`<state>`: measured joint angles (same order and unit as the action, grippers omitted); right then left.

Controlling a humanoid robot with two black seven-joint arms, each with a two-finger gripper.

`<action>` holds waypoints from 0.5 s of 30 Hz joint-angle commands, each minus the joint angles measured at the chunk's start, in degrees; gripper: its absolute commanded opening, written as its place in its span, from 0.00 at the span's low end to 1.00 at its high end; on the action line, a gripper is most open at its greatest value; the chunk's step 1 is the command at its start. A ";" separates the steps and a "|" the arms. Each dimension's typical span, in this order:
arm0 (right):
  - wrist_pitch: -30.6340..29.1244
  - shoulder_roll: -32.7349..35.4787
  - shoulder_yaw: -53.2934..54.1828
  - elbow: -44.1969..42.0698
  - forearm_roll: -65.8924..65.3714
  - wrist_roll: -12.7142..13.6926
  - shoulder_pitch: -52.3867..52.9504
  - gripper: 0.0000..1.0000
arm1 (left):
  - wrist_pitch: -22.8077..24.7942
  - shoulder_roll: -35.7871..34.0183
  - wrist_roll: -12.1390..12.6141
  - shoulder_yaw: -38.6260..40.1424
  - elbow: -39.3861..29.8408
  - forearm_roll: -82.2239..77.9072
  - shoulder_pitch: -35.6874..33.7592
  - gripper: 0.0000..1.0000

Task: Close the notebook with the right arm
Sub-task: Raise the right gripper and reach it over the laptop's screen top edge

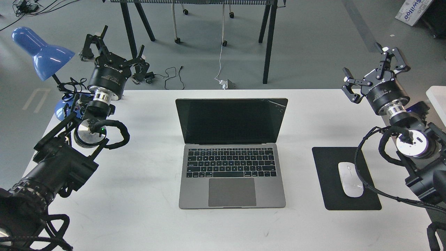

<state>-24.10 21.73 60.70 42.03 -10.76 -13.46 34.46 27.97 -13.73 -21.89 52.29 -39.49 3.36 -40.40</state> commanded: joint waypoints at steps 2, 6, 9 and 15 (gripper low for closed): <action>0.20 -0.55 -0.05 -0.02 -0.14 -0.08 0.34 1.00 | -0.20 0.10 -0.35 -0.08 -0.06 -0.19 -0.03 1.00; 0.55 -0.72 -0.14 -0.11 -0.31 -0.08 1.22 1.00 | -0.11 0.01 -0.09 0.01 0.03 -0.02 0.06 1.00; 0.90 -1.95 -2.15 -0.89 -0.40 -0.08 3.32 1.00 | -0.02 0.10 0.00 0.01 0.03 -0.02 0.06 1.00; 1.17 -7.48 -4.97 -11.16 -0.31 -0.17 11.49 1.00 | -0.02 0.01 0.00 0.01 0.03 -0.11 0.14 1.00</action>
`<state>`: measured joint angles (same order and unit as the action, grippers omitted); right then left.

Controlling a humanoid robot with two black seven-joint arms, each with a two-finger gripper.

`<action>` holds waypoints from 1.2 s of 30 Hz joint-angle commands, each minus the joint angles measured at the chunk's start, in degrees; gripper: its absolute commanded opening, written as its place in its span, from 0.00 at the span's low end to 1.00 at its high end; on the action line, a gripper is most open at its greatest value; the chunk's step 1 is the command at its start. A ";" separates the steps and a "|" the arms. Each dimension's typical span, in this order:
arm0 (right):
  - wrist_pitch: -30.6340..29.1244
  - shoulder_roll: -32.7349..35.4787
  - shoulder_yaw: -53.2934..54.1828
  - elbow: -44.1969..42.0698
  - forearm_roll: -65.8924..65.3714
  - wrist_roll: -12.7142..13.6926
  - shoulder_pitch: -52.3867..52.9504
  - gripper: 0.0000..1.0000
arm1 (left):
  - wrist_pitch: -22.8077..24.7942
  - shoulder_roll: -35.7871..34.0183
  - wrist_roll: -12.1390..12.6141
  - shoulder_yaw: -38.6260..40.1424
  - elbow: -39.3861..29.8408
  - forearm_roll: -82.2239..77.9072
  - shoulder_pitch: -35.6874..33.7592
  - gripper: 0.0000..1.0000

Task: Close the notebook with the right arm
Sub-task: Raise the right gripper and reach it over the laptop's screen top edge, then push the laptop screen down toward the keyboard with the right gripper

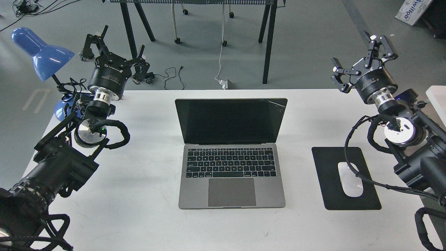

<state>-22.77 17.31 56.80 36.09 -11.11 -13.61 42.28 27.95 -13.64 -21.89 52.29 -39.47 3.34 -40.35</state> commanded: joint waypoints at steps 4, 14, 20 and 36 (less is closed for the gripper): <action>-0.52 -7.54 -3.18 -10.51 0.13 -0.10 7.37 1.00 | 0.05 -0.07 0.00 0.00 0.00 -0.09 0.10 1.00; -1.22 -11.24 -9.95 -7.71 0.48 -0.01 6.77 1.00 | 0.05 -0.07 0.09 0.00 0.00 -0.09 0.10 1.00; -1.05 -9.14 -12.06 0.02 0.39 0.17 3.52 1.00 | 0.05 -0.07 0.09 0.00 0.00 -0.17 0.10 1.00; -1.22 1.23 -15.49 18.84 -0.57 1.22 -9.49 1.00 | 0.05 -0.07 0.00 0.00 0.00 -0.09 0.10 1.00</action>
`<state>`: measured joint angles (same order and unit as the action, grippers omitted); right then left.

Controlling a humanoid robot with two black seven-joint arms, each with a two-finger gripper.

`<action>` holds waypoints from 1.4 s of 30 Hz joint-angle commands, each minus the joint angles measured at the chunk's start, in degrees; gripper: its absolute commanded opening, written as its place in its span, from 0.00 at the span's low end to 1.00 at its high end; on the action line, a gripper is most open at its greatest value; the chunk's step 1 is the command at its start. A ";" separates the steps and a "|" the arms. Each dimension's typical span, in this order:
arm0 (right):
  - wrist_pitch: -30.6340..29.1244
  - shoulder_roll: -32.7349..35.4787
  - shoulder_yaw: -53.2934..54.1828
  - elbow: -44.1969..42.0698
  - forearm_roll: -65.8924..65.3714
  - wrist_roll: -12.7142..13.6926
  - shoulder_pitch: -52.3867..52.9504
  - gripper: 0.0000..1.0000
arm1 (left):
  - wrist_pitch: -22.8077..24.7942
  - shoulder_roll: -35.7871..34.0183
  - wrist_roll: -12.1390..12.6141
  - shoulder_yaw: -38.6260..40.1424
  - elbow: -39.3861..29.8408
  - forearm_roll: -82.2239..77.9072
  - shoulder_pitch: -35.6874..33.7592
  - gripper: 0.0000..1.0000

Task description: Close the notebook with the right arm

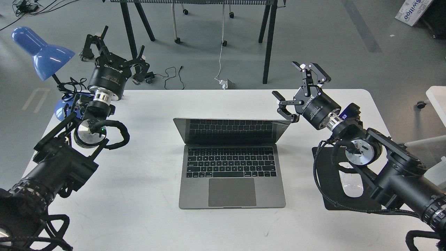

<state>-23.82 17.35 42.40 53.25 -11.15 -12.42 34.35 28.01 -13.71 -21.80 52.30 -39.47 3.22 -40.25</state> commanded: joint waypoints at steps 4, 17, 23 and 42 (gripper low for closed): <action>-0.27 2.69 -6.79 1.86 -1.33 -0.33 -1.74 1.00 | -0.01 0.00 -0.08 0.00 0.01 0.03 0.00 1.00; 0.00 3.13 -13.83 1.42 -10.46 -0.59 -2.88 1.00 | -0.01 0.00 -0.08 0.00 0.01 0.03 0.09 1.00; 0.35 2.95 -17.08 1.33 -13.02 -0.59 -3.41 1.00 | -0.01 0.00 -0.08 0.00 0.01 0.03 0.09 1.00; 2.28 2.69 -19.81 -0.34 -14.08 -0.59 -4.73 1.00 | -0.01 0.09 -0.17 0.00 0.01 0.03 0.09 1.00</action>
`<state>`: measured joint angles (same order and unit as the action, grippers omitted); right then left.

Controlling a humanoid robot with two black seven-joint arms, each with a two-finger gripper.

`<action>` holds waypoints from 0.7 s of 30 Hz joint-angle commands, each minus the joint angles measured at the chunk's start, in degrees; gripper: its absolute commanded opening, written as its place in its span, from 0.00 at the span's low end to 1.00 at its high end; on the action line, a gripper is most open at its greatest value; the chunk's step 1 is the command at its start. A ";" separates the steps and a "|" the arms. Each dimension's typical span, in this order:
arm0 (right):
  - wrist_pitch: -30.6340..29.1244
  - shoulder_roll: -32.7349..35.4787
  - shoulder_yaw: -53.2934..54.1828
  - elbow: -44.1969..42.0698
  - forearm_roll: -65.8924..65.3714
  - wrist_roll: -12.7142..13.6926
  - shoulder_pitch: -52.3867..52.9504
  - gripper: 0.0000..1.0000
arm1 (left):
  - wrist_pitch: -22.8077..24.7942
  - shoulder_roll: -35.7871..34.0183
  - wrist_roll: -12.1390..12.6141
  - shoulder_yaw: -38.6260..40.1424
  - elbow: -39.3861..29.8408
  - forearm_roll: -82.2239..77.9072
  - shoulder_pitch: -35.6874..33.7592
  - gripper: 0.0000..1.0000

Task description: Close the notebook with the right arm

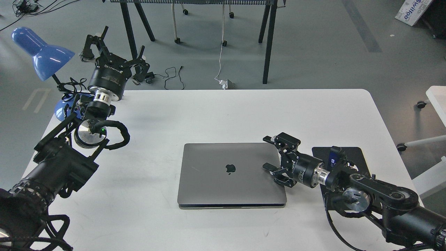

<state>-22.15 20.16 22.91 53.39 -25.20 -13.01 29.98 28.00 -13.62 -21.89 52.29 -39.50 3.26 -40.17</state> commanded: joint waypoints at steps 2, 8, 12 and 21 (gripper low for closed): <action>1.49 -0.12 -0.41 -0.48 -0.11 0.00 -0.45 1.00 | 0.00 0.00 -0.08 0.00 -0.05 0.00 0.00 1.00; 1.76 -0.21 -0.06 -0.30 -0.12 0.00 -0.10 1.00 | 0.00 0.00 -0.08 0.00 0.04 0.00 0.00 1.00; 1.76 -0.03 1.17 0.75 0.15 0.00 0.60 1.00 | 0.00 0.00 -0.08 0.00 0.04 0.00 0.00 1.00; 1.23 0.85 22.24 2.77 0.50 0.44 2.27 1.00 | 0.00 0.00 -0.08 0.00 -0.05 0.00 0.00 1.00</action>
<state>-20.88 21.07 37.51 56.16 -24.94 -12.87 31.31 28.00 -13.62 -21.98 52.29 -39.52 3.24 -40.16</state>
